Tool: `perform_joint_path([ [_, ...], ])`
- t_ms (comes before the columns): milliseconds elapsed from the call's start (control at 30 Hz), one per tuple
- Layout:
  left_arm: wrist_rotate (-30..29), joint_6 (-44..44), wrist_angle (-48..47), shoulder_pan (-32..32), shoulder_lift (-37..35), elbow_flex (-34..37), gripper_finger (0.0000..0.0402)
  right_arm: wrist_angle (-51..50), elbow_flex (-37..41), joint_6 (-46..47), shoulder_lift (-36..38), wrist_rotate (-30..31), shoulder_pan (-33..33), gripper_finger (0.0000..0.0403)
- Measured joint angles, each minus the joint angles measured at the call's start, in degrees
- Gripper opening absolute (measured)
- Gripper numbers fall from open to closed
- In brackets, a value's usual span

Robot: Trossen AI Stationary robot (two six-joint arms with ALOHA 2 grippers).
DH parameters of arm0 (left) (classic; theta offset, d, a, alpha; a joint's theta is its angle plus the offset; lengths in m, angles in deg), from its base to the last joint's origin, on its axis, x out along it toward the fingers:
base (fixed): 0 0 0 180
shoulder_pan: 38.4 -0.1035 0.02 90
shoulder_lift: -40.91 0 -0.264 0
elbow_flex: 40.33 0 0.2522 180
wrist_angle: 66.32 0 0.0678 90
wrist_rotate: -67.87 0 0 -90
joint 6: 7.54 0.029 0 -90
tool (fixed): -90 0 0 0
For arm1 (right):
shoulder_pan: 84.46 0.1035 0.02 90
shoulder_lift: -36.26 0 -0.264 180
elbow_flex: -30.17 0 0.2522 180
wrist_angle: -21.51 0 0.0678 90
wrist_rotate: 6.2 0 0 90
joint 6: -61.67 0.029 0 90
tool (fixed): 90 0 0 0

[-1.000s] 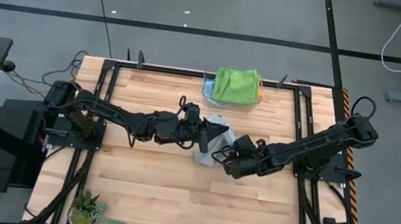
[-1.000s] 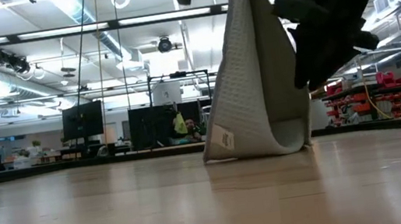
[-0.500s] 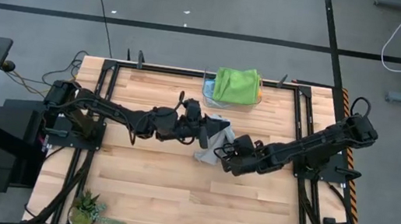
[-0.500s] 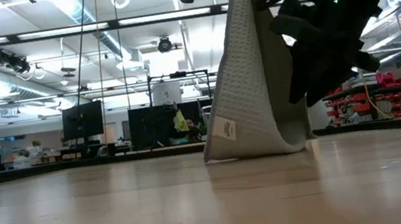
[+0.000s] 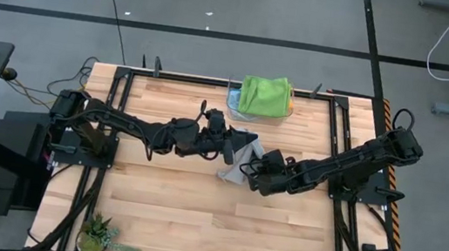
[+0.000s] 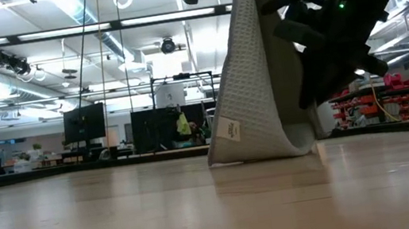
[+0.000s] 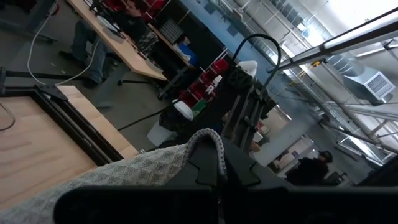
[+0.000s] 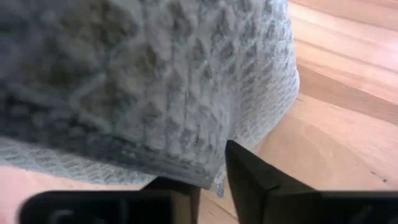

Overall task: Fold microfiber towels
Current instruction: Fold the gray microfiber cloth

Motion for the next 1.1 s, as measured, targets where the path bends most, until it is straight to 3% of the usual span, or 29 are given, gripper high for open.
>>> perform_joint_path([
  [167, 0.02, 0.09, -0.10, 0.00, 0.00, 0.00, 0.0004, -0.02, 0.00, -2.71, 0.00, -0.05, 0.00, 0.0009],
  [467, 0.02, 1.41, -1.12, 0.00, 0.00, 0.00, 0.0004, -4.96, -2.86, -2.37, 0.11, -1.52, 3.78, 0.0004],
  [833, 0.17, 2.23, -9.29, 0.24, 0.00, 0.00, 0.0004, -34.65, -15.62, 8.24, 0.17, -0.29, 15.17, 0.0002],
  [1100, -3.18, 5.80, -29.84, 0.50, -4.68, 0.00, 0.0004, -48.97, -26.35, 9.17, 1.43, -0.27, 21.89, 0.0001],
])
